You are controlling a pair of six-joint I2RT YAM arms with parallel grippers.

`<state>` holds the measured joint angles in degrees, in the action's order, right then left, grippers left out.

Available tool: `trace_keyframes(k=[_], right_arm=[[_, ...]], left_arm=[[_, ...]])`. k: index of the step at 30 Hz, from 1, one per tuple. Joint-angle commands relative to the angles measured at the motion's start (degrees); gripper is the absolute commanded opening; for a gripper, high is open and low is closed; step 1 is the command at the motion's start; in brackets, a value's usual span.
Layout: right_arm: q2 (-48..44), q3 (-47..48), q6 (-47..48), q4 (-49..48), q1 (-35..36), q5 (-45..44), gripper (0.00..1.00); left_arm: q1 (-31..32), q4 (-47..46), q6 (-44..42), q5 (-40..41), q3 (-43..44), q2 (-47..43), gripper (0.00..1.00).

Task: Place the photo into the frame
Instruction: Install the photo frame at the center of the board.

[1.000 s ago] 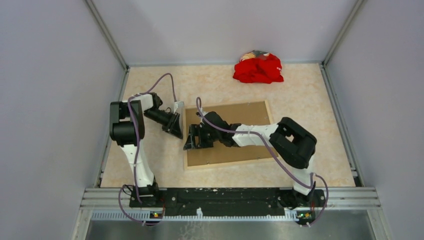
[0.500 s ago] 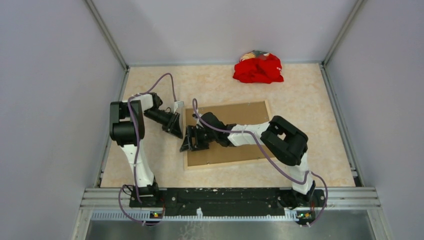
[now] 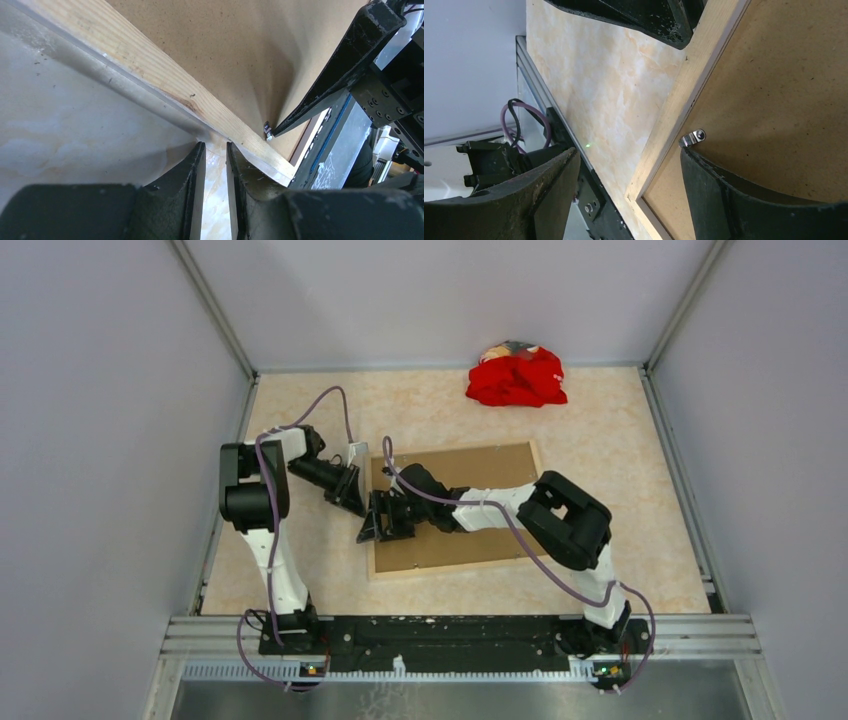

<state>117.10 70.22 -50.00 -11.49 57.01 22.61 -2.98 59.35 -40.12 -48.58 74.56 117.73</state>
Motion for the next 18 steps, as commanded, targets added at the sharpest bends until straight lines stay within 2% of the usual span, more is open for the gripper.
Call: trace_keyframes(k=[1,18], right_arm=[[1.7,2.2,0.1,-0.4,0.8,-0.7,0.74],[3.7,4.7,0.9,0.6,0.8,-3.7,0.73]], left_arm=[[0.1,-1.6,-0.9,-1.3,0.3,-0.7,0.29],[0.1,-1.2,-1.6,-0.9,0.1,-0.9,0.28]])
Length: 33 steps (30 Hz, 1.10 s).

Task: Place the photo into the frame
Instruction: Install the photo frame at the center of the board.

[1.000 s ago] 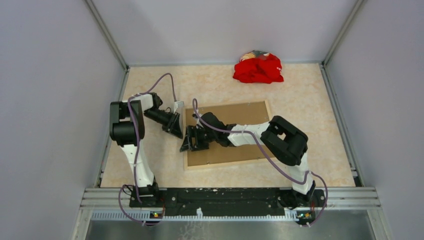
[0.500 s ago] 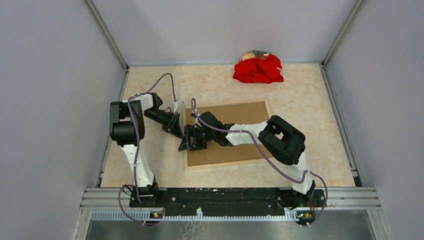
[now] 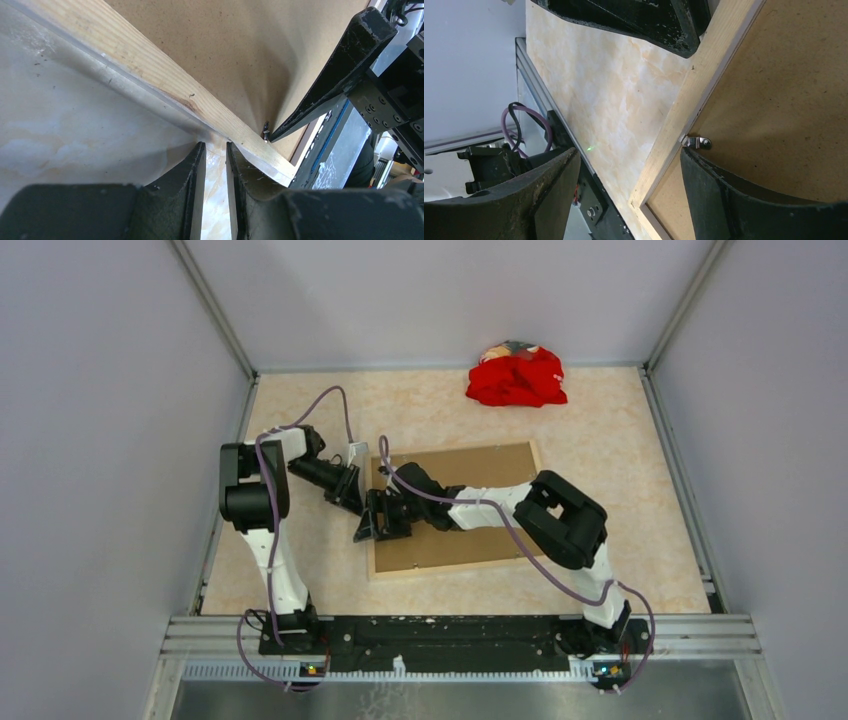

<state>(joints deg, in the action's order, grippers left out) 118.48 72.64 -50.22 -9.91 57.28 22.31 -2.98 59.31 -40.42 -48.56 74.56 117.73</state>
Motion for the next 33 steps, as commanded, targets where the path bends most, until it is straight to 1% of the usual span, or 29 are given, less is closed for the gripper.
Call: trace_keyframes(k=[1,11,15,19,21,22,24,26,28,29,30,31,33], right_arm=[[2.4,2.4,1.2,-1.1,0.6,-3.4,0.73],[2.0,4.5,3.5,0.0,0.6,-4.2,0.74],[-1.5,5.6,8.1,1.6,0.4,-4.3,0.74],[-6.8,5.0,14.5,2.8,-0.7,-1.2,0.76],[-10.1,4.2,19.2,5.5,-1.6,1.1,0.8],[-11.7,3.9,22.8,8.5,-1.9,1.6,0.83],[-14.2,3.8,32.6,17.4,-2.1,1.6,0.84],[-16.7,2.8,40.8,25.7,-2.0,-1.9,0.84],[-19.6,-0.2,47.3,30.4,-1.7,-5.7,0.86],[-21.4,-2.0,49.5,31.8,-1.5,-7.8,0.87],[-22.6,-3.8,52.7,33.0,-1.2,-9.6,0.87],[-23.4,-5.5,54.5,34.1,-1.1,-11.2,0.86],[-24.1,-7.4,57.0,36.2,-0.9,-12.4,0.85]], left_arm=[[0.1,-1.1,-1.4,-0.8,0.1,-0.9,0.28],[-0.1,-1.0,-1.7,-0.6,0.1,-0.8,0.28],[-1.8,-0.2,-2.0,0.4,1.7,-0.9,0.31],[-4.9,2.0,-2.9,0.7,4.5,-1.2,0.34],[-6.3,3.0,-3.6,1.1,5.2,-1.8,0.35],[-6.9,3.3,-4.1,1.5,5.3,-2.2,0.36],[-7.8,3.6,-5.0,2.7,5.3,-3.4,0.36],[-8.5,3.6,-5.7,3.7,4.6,-5.1,0.36],[-9.0,3.6,-6.4,4.2,3.6,-7.0,0.39],[-9.2,3.5,-6.7,4.4,3.0,-8.1,0.44],[-9.3,3.6,-7.2,4.5,2.4,-9.2,0.54],[-9.3,3.7,-7.7,4.6,1.7,-10.2,0.57],[-9.5,3.7,-8.4,4.3,0.5,-12.3,0.59]])
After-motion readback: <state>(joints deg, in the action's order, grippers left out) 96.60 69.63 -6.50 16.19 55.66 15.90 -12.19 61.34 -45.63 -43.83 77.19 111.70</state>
